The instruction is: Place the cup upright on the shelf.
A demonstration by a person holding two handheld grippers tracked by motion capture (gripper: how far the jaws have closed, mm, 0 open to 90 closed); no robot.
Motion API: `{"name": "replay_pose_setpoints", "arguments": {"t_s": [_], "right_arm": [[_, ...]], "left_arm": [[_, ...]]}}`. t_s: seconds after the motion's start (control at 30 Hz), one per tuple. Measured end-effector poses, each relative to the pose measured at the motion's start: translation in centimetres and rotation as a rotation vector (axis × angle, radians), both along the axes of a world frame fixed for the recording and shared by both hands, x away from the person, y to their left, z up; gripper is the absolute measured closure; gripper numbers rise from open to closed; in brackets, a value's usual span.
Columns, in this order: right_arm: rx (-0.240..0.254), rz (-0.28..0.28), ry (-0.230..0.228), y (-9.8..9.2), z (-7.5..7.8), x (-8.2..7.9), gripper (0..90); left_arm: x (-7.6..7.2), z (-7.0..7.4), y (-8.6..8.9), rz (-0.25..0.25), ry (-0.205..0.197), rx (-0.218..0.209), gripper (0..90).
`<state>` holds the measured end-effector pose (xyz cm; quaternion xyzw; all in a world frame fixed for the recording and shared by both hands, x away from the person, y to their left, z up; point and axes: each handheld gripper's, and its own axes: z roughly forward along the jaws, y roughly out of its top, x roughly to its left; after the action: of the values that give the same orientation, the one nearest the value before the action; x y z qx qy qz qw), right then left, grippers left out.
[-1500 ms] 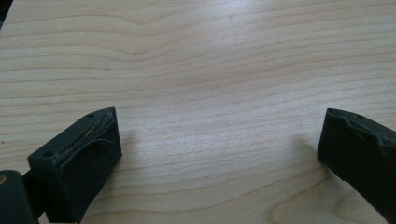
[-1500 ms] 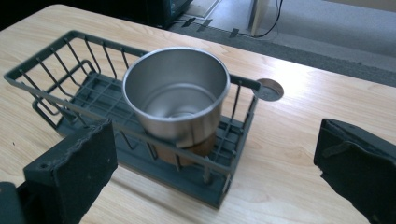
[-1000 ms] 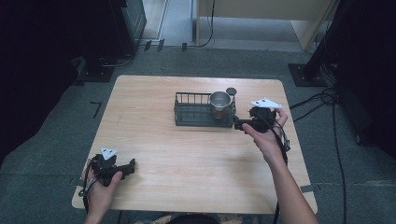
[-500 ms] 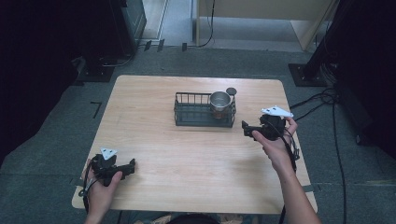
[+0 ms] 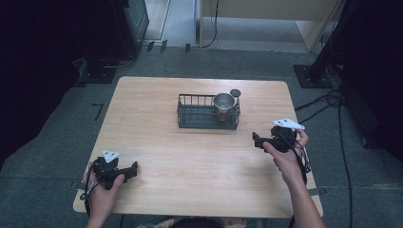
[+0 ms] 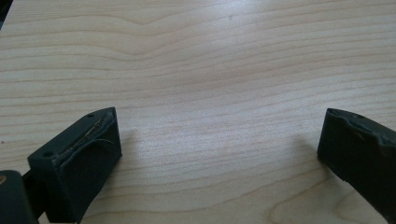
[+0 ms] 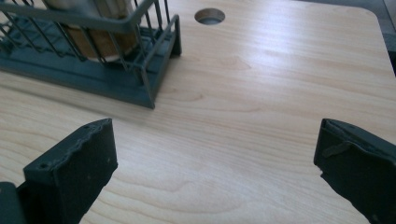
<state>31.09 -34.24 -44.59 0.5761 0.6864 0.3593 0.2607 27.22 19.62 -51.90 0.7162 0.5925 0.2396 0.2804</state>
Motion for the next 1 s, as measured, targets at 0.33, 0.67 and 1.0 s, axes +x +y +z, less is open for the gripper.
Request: {"name": "replay_pose_setpoints", "arguments": {"t_s": [0.33, 0.67, 1.0], "right_arm": [[0.000, -0.026, 0.026, -1.3, -1.7, -1.1, 0.0], [0.006, -0.056, 0.057, -2.7, -3.4, -2.5, 0.0], [0.010, -0.076, 0.089, -3.7, -5.0, -3.9, 0.0]], "left_arm": [[0.0, 0.0, 0.0, 0.000, 0.000, 0.000, 0.0], [0.0, 0.0, 0.0, 0.000, 0.000, 0.000, 0.0], [0.0, 0.0, 0.0, 0.000, 0.000, 0.000, 0.0]]}}
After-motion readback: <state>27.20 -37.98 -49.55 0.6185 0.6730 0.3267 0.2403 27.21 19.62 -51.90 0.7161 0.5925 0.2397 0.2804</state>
